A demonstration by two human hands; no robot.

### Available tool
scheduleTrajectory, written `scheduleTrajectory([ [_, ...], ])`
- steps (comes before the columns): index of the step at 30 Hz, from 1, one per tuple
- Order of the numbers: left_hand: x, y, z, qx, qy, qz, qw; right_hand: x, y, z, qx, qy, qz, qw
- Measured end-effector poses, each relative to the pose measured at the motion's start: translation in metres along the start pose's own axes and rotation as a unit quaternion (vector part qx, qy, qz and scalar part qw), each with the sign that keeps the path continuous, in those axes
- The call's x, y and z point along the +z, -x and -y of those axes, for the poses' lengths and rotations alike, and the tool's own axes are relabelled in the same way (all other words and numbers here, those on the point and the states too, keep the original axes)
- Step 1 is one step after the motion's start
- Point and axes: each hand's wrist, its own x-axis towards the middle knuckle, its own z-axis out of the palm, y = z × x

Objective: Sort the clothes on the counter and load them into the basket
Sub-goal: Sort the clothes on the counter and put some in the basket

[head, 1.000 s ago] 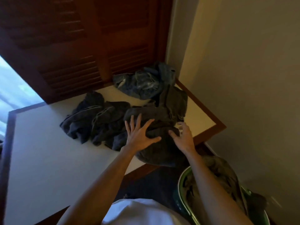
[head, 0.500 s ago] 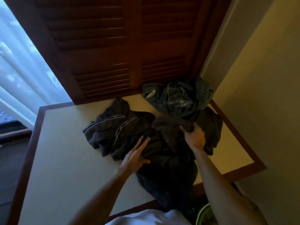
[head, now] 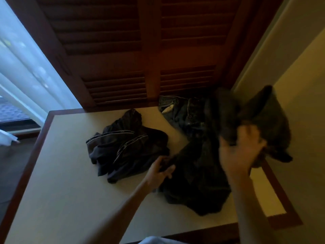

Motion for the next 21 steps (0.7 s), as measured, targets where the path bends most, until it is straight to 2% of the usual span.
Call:
scheduleTrajectory([
  [1,0.011,-0.001,0.004,-0.007,-0.028,0.039,0.999,0.012,0.029,0.012,-0.052,0.022,0.094,0.994],
  [2,0.017,-0.002,0.008,-0.011,-0.090,0.068,0.994,0.024,0.063,0.018,-0.108,0.019,0.232,0.967],
  [3,0.018,-0.006,0.009,-0.013,-0.176,0.088,0.980,0.035,0.095,0.014,-0.135,0.009,0.360,0.923],
  [4,0.014,-0.009,0.008,-0.010,-0.265,0.090,0.960,0.043,0.124,0.008,-0.164,0.007,0.456,0.875],
  [5,0.005,-0.011,0.007,-0.009,-0.335,0.076,0.939,0.046,0.140,0.004,-0.185,0.004,0.500,0.846],
  [6,-0.007,-0.012,0.005,-0.012,-0.369,0.042,0.929,0.049,0.145,0.002,-0.164,-0.015,0.530,0.832],
  [8,-0.038,-0.011,-0.001,-0.017,-0.387,-0.082,0.918,0.033,0.119,0.016,-0.081,-0.097,0.557,0.821],
  [9,-0.056,-0.011,-0.005,-0.021,-0.406,-0.140,0.903,0.024,0.103,0.022,-0.006,-0.174,0.533,0.828],
  [10,-0.073,-0.014,-0.009,-0.031,-0.436,-0.179,0.882,0.014,0.081,0.027,0.078,-0.246,0.459,0.850],
  [11,-0.090,-0.017,-0.011,-0.050,-0.456,-0.201,0.866,0.009,0.061,0.019,0.131,-0.262,0.348,0.890],
  [12,-0.106,-0.023,-0.012,-0.073,-0.458,-0.203,0.863,0.005,0.043,0.009,0.180,-0.253,0.245,0.919],
  [13,-0.119,-0.029,-0.012,-0.097,-0.447,-0.197,0.867,0.005,0.030,-0.006,0.232,-0.218,0.173,0.932],
  [14,-0.130,-0.036,-0.006,-0.124,-0.431,-0.186,0.874,0.009,0.023,-0.025,0.289,-0.157,0.147,0.933],
  [15,-0.137,-0.040,0.002,-0.155,-0.417,-0.172,0.879,0.015,0.019,-0.047,0.345,-0.092,0.165,0.919],
  [16,-0.140,-0.042,0.012,-0.185,-0.404,-0.153,0.883,0.024,0.020,-0.066,0.417,-0.047,0.215,0.882],
  [18,-0.134,-0.042,0.034,-0.230,-0.410,-0.112,0.876,0.051,0.034,-0.091,0.509,-0.047,0.344,0.788],
  [19,-0.129,-0.040,0.043,-0.234,-0.425,-0.102,0.868,0.065,0.044,-0.095,0.499,-0.052,0.410,0.761],
  [21,-0.121,-0.036,0.053,-0.224,-0.450,-0.105,0.858,0.086,0.064,-0.086,0.439,-0.019,0.486,0.755],
])
